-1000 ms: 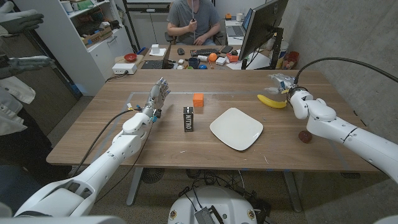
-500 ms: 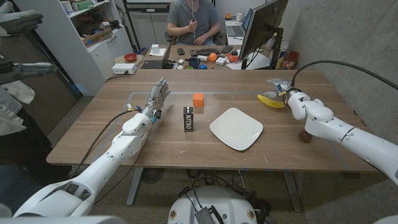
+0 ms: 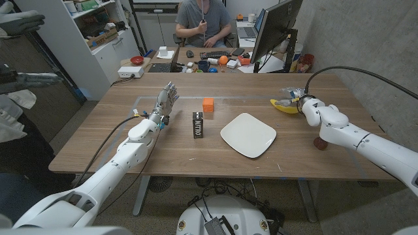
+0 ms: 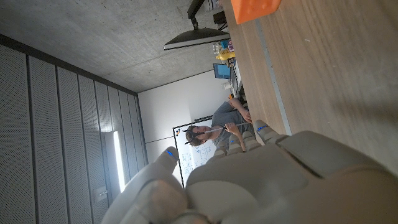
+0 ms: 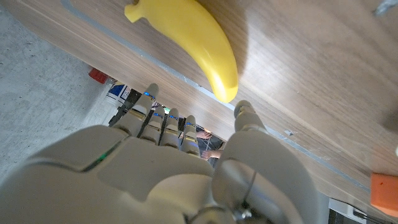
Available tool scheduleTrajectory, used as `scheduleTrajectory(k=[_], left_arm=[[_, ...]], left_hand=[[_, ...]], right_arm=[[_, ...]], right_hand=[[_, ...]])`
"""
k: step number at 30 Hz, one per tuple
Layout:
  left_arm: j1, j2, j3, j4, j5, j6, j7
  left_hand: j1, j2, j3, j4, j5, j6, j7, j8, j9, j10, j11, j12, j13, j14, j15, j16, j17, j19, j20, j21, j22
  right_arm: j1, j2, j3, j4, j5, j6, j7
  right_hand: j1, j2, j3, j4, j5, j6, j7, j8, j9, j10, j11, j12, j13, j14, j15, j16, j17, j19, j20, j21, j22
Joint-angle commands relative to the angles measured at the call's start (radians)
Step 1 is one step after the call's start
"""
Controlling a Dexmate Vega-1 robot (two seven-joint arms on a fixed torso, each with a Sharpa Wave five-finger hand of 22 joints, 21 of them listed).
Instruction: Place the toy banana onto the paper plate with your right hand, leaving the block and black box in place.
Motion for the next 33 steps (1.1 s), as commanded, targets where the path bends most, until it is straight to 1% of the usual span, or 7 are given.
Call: scheduleTrajectory(k=[1, 8, 19, 27, 29, 30, 33], left_arm=[[-0.003, 0.000, 0.000, 0.006, -0.001, 0.002, -0.004], [-0.008, -0.002, 0.000, 0.014, -0.002, 0.001, -0.006], [-0.018, -0.008, 0.002, 0.030, -0.001, -0.003, -0.012], [-0.021, -0.010, 0.003, 0.036, 0.000, -0.004, -0.012], [-0.022, -0.011, 0.003, 0.037, 0.000, -0.004, -0.013], [-0.024, -0.012, 0.004, 0.039, 0.000, -0.003, -0.014], [-0.025, -0.012, 0.005, 0.041, 0.001, -0.004, -0.015]], left_hand=[[0.007, 0.097, -0.003, -0.004, 0.007, -0.004, 0.006, -0.003, 0.005, -0.049, 0.005, -0.004, 0.002, -0.106, 0.006, -0.002, 0.004, 0.002, 0.003, -0.005, 0.005], [0.007, 0.097, -0.003, -0.004, 0.007, -0.004, 0.007, -0.003, 0.005, -0.049, 0.005, -0.004, 0.002, -0.106, 0.007, -0.003, 0.004, 0.003, 0.004, -0.007, 0.005], [0.008, 0.096, -0.004, -0.004, 0.007, -0.004, 0.007, -0.004, 0.005, -0.048, 0.004, -0.004, 0.002, -0.106, 0.007, -0.003, 0.004, 0.005, 0.003, -0.010, 0.005], [0.007, 0.096, -0.005, -0.004, 0.007, -0.004, 0.007, -0.004, 0.005, -0.049, 0.005, -0.004, 0.002, -0.107, 0.008, -0.004, 0.004, 0.005, 0.004, -0.013, 0.005], [0.007, 0.096, -0.005, -0.004, 0.007, -0.005, 0.007, -0.004, 0.005, -0.049, 0.005, -0.004, 0.002, -0.107, 0.007, -0.004, 0.004, 0.006, 0.004, -0.014, 0.005], [0.007, 0.096, -0.005, -0.004, 0.007, -0.004, 0.007, -0.004, 0.005, -0.048, 0.005, -0.004, 0.002, -0.107, 0.008, -0.004, 0.004, 0.006, 0.004, -0.014, 0.005], [0.007, 0.096, -0.006, -0.004, 0.007, -0.004, 0.007, -0.004, 0.005, -0.049, 0.005, -0.004, 0.002, -0.106, 0.008, -0.004, 0.004, 0.006, 0.005, -0.015, 0.006]], right_arm=[[0.021, 0.010, -0.032, 0.042, -0.004, -0.006, 0.040], [0.030, 0.017, -0.046, 0.051, -0.013, -0.028, 0.060], [0.041, 0.016, -0.071, 0.052, -0.053, -0.037, 0.062], [0.051, 0.027, -0.082, 0.063, -0.077, -0.059, 0.074], [0.048, 0.025, -0.086, 0.064, -0.093, -0.056, 0.050], [0.050, 0.031, -0.082, 0.067, -0.086, -0.062, 0.057], [0.053, 0.034, -0.084, 0.073, -0.085, -0.061, 0.059]], right_hand=[[0.008, 0.000, 0.001, 0.001, 0.001, 0.014, 0.002, 0.006, 0.002, 0.006, 0.000, 0.006, 0.003, 0.010, -0.003, 0.009, 0.002, 0.013, 0.001, -0.002, 0.005], [0.015, 0.005, 0.005, -0.001, 0.002, 0.023, 0.003, 0.009, 0.002, 0.006, 0.000, 0.006, 0.003, 0.011, -0.003, 0.008, 0.002, 0.015, 0.001, -0.005, 0.005], [0.064, 0.016, 0.028, -0.015, 0.009, 0.148, 0.023, 0.047, 0.006, 0.043, -0.004, 0.013, 0.004, 0.056, -0.019, 0.011, 0.001, 0.059, -0.011, -0.012, 0.008], [0.103, 0.014, 0.043, -0.027, 0.014, 0.179, 0.024, 0.054, 0.006, 0.062, -0.015, 0.018, 0.004, 0.074, -0.026, 0.010, -0.001, 0.067, -0.012, -0.019, 0.008], [0.147, 0.027, 0.062, -0.028, 0.017, 0.199, 0.027, 0.055, 0.006, 0.099, -0.015, 0.028, 0.005, 0.122, -0.046, 0.022, 0.002, 0.106, -0.020, -0.014, 0.009], [0.173, 0.030, 0.071, -0.024, 0.018, 0.221, 0.029, 0.058, 0.006, 0.143, -0.016, 0.041, 0.006, 0.184, -0.065, 0.041, 0.008, 0.155, -0.026, -0.002, 0.011], [0.200, 0.038, 0.081, -0.016, 0.019, 0.266, 0.023, 0.068, 0.006, 0.209, -0.024, 0.059, 0.008, 0.274, -0.085, 0.070, 0.023, 0.234, -0.032, 0.021, 0.014]])
